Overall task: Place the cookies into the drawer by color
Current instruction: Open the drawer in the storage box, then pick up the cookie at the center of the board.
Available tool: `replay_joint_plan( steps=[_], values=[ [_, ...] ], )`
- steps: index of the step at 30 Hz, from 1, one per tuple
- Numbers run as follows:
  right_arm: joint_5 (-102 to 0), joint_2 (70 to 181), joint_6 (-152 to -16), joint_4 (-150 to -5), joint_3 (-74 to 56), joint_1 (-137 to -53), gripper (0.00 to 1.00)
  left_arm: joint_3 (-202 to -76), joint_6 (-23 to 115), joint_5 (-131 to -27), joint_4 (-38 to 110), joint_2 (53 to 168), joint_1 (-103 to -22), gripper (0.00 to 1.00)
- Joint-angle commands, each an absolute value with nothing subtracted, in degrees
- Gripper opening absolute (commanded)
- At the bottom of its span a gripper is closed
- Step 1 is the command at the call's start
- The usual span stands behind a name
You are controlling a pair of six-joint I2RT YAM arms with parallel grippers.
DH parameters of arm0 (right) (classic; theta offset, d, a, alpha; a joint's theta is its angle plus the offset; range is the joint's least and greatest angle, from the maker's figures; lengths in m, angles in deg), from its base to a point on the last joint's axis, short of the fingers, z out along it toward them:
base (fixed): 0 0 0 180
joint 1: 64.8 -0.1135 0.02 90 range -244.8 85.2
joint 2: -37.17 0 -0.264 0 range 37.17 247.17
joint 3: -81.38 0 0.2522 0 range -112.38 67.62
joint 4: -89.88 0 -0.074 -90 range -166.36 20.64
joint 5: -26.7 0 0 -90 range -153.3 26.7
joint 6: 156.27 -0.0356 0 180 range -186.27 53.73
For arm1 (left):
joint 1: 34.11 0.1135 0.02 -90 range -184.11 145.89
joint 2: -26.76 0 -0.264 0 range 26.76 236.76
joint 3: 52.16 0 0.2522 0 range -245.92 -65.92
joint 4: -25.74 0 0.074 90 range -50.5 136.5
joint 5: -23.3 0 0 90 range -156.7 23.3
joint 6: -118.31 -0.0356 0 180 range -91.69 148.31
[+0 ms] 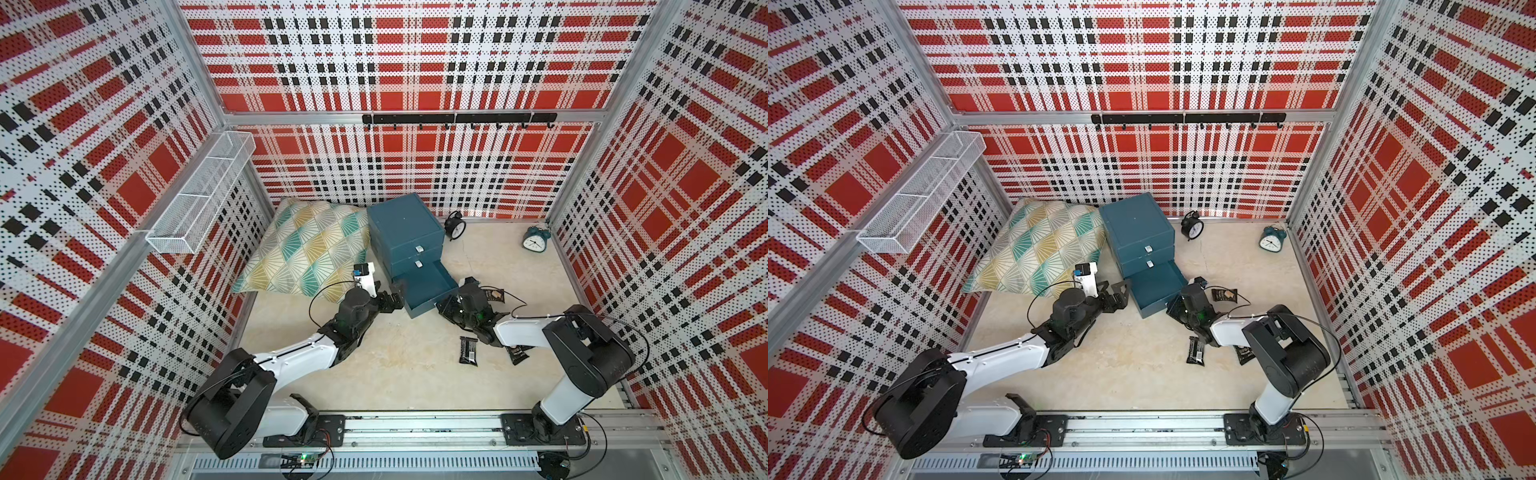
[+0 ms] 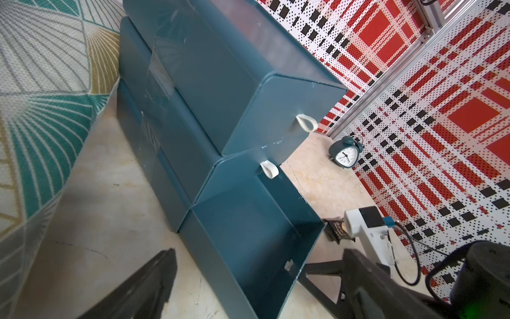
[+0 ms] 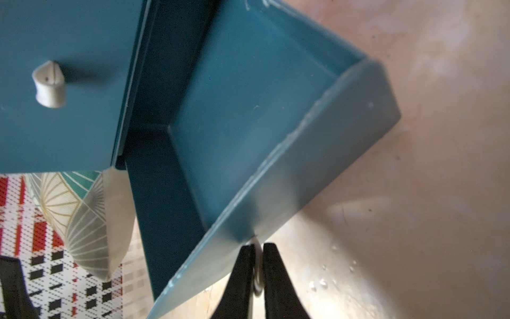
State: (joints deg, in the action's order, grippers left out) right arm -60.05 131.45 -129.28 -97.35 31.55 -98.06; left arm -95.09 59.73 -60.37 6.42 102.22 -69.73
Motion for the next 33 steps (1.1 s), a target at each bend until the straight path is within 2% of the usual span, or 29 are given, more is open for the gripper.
replay_joint_plan(
  steps=[1,8,11,12,20,27,29,33],
  values=[
    [-62.9,127.1,-124.8,-92.2,32.9,-98.7,0.41,-95.5,58.7,-60.9,5.0,101.3,-70.6,1.00],
    [-65.1,113.9,-116.5,-82.1,34.5,-99.0,0.77,-97.3,58.0,-63.0,5.7,102.4,-72.3,0.99],
    [-65.9,107.3,-113.0,-75.2,34.6,-98.9,0.98,-98.8,58.1,-64.8,6.3,102.9,-73.4,0.99],
    [-66.0,105.4,-112.0,-73.0,34.6,-98.9,1.00,-99.5,58.2,-65.5,7.0,103.0,-73.7,0.99],
    [-68.6,87.6,-110.2,-51.7,31.7,-98.8,1.00,-106.7,57.0,-66.0,16.3,106.5,-79.4,0.99],
    [-64.3,74.2,-107.9,-45.1,31.7,-98.8,1.00,-112.8,59.9,-62.6,26.6,112.2,-88.5,0.98],
    [-66.3,71.9,-108.1,-41.9,30.9,-98.8,1.00,-114.4,60.5,-60.2,29.1,113.7,-91.7,0.97],
    [-76.9,69.3,-111.2,-33.8,29.1,-98.8,1.00,-117.0,63.7,-57.4,33.2,117.6,-96.5,0.94]
  ],
)
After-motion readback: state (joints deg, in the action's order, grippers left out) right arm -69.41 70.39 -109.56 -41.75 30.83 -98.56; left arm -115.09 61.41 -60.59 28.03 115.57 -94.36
